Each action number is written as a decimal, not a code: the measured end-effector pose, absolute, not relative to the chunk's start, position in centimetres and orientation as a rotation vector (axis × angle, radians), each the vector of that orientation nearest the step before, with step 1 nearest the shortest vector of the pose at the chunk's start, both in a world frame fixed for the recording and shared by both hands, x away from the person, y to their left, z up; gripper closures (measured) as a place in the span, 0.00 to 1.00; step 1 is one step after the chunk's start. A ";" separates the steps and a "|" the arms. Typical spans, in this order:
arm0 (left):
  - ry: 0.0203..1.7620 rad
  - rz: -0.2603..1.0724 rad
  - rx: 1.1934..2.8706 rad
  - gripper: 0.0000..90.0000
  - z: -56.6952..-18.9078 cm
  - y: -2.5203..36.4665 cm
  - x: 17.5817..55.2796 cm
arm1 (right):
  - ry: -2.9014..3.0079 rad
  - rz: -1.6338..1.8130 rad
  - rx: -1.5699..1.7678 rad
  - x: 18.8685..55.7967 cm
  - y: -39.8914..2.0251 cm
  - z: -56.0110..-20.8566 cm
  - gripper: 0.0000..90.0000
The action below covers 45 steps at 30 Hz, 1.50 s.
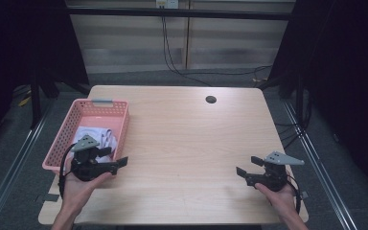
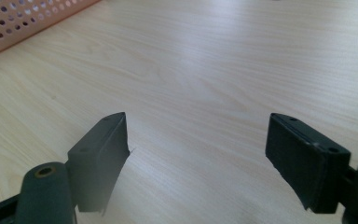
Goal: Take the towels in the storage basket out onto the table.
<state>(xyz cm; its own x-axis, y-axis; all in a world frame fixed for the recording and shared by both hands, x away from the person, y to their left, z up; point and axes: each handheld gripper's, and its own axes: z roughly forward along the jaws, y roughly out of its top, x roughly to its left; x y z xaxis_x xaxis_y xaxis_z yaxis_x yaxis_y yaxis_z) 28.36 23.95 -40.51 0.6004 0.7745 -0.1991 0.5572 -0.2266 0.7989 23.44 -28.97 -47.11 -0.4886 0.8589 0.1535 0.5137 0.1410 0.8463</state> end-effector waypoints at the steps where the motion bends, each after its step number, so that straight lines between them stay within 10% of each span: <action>1: 1.074 0.296 1.913 0.27 -40.4 24.3 28.5 | 2.059 1.290 1.323 23.4 -29.0 -47.1 0.23; 19: 1.250 0.377 1.974 0.18 -39.4 31.1 31.7 | 2.097 1.292 1.330 23.8 -28.9 -47.4 0.23; 40: 1.384 0.119 2.148 0.17 -43.0 33.1 38.5 | 2.144 1.293 1.302 23.8 -28.5 -47.5 0.27; 45: 1.411 0.108 2.246 0.02 -44.0 32.1 39.6 | 2.153 1.299 1.298 23.8 -28.5 -47.5 0.27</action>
